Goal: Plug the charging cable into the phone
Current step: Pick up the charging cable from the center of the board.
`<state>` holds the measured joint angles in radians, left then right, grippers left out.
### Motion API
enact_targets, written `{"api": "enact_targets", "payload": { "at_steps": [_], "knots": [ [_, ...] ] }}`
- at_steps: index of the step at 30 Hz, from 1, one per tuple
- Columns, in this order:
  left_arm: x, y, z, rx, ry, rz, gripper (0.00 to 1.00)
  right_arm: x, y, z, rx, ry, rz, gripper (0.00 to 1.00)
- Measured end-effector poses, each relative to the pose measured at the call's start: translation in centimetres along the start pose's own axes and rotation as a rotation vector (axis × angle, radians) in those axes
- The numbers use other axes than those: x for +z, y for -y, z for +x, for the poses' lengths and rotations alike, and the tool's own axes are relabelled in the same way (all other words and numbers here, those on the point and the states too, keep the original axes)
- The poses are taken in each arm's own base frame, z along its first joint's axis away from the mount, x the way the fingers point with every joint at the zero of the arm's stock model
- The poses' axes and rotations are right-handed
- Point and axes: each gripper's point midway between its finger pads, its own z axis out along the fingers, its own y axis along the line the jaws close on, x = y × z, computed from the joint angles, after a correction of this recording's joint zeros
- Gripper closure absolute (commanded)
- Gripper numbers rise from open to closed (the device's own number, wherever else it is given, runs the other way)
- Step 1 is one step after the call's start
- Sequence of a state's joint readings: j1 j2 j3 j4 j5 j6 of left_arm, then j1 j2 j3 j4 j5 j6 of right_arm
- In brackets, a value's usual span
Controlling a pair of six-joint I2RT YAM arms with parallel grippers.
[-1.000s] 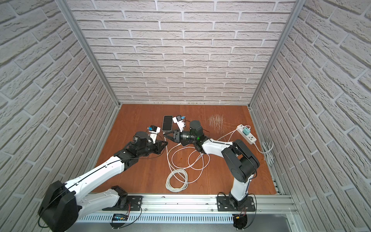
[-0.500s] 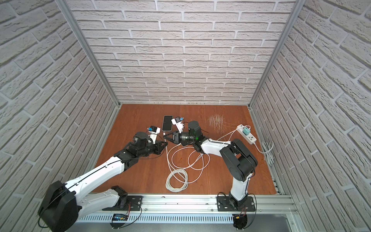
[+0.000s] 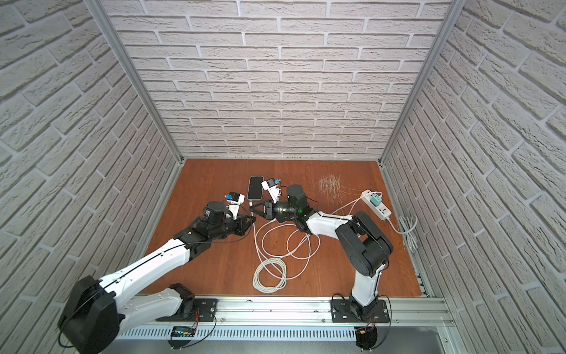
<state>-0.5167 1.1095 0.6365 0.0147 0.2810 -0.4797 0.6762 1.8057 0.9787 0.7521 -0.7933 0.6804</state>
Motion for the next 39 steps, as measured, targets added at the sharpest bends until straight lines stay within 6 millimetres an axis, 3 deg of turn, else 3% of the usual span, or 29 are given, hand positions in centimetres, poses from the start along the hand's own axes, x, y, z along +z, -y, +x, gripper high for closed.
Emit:
{"api": "enact_targets", "payload": {
  "at_steps": [17, 36, 38, 39],
  "knots": [
    [0.01, 0.00, 0.00, 0.000, 0.001, 0.000, 1.00, 0.00, 0.26, -0.21, -0.005, 0.012, 0.015, 0.75],
    [0.01, -0.05, 0.03, 0.000, 0.000, -0.002, 1.00, -0.01, 0.14, -0.24, -0.011, 0.012, 0.010, 0.95],
    [0.01, -0.15, 0.00, -0.002, 0.002, -0.007, 0.81, -0.01, 0.15, -0.26, -0.012, 0.013, 0.011, 0.97],
    [0.01, -0.26, -0.02, -0.002, 0.004, -0.013, 0.63, -0.02, 0.16, -0.28, -0.015, 0.014, 0.012, 0.97]
  ]
}}
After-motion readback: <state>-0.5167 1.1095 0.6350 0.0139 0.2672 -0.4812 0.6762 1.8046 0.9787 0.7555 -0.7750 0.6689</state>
